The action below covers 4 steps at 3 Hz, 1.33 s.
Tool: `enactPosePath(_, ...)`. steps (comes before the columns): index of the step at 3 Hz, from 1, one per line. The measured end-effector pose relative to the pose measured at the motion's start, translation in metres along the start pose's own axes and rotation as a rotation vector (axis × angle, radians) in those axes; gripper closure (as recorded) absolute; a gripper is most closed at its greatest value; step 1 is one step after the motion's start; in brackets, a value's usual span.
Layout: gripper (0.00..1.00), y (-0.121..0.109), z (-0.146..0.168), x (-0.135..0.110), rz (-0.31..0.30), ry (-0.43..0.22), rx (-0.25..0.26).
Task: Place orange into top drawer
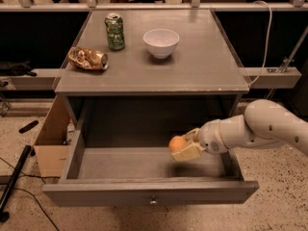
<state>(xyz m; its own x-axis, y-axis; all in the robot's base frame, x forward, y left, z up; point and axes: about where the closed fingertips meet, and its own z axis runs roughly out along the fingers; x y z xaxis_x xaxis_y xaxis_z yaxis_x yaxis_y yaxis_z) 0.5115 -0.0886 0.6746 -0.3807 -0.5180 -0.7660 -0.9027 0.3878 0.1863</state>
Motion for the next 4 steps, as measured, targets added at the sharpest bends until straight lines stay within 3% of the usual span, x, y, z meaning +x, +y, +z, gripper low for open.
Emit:
enactPosePath(3, 0.98, -0.026, 0.068, 0.043, 0.056, 0.070, -0.022)
enactPosePath(4, 0.75, -0.026, 0.068, 0.043, 0.056, 0.070, -0.022)
